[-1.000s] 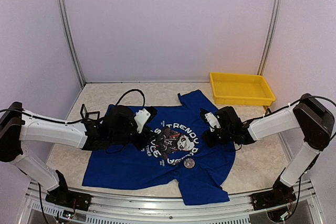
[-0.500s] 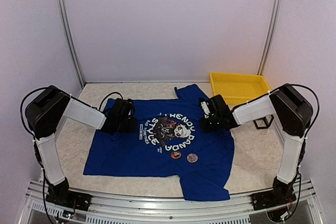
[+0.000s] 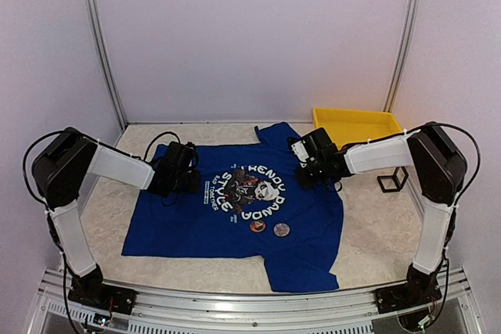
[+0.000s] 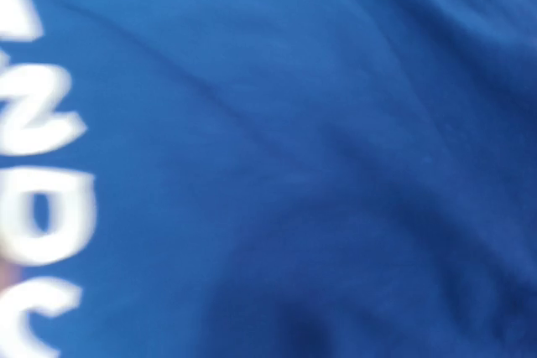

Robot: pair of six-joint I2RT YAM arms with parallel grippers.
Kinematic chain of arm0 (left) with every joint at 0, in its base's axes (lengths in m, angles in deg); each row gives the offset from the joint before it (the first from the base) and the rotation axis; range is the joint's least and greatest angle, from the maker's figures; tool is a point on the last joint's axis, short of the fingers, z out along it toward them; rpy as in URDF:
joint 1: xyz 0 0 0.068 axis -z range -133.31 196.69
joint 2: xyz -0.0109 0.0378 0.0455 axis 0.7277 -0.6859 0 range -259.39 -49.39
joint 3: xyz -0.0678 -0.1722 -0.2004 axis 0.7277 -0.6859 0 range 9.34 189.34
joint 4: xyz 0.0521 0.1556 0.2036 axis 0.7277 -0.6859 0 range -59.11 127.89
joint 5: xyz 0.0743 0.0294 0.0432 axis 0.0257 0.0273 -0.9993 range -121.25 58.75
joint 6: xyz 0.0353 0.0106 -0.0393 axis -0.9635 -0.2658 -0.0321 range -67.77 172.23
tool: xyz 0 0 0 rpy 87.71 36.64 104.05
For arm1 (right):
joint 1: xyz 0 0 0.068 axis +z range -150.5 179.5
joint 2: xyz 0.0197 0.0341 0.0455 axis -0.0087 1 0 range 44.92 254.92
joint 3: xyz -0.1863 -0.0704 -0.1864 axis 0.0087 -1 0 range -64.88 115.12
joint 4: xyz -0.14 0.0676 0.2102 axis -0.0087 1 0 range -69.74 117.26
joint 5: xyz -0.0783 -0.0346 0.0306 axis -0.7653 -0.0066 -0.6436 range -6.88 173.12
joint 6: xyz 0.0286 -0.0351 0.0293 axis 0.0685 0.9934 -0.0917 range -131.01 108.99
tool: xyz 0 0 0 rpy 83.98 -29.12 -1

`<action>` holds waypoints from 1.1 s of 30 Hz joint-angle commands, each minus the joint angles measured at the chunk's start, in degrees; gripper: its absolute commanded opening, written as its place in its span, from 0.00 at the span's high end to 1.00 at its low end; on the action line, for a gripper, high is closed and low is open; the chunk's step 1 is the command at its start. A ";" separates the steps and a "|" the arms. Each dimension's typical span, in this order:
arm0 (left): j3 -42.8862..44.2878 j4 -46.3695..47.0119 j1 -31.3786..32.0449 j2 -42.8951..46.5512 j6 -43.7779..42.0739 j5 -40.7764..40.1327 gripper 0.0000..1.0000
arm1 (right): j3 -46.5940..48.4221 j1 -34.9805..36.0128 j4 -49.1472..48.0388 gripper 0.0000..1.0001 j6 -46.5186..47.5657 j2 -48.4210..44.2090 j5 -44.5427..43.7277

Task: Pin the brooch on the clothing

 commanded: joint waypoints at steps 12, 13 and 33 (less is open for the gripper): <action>-18.79 -5.68 6.90 22.48 11.67 2.47 0.54 | -13.18 10.62 14.18 0.91 -12.87 -10.57 12.87; -20.29 -5.70 6.89 23.62 12.67 2.61 0.54 | -14.32 10.74 14.37 0.91 -13.85 -10.80 12.48; -16.23 -3.22 3.33 32.46 6.16 -0.24 0.38 | -20.44 -2.81 -3.83 0.36 -9.27 -34.66 10.00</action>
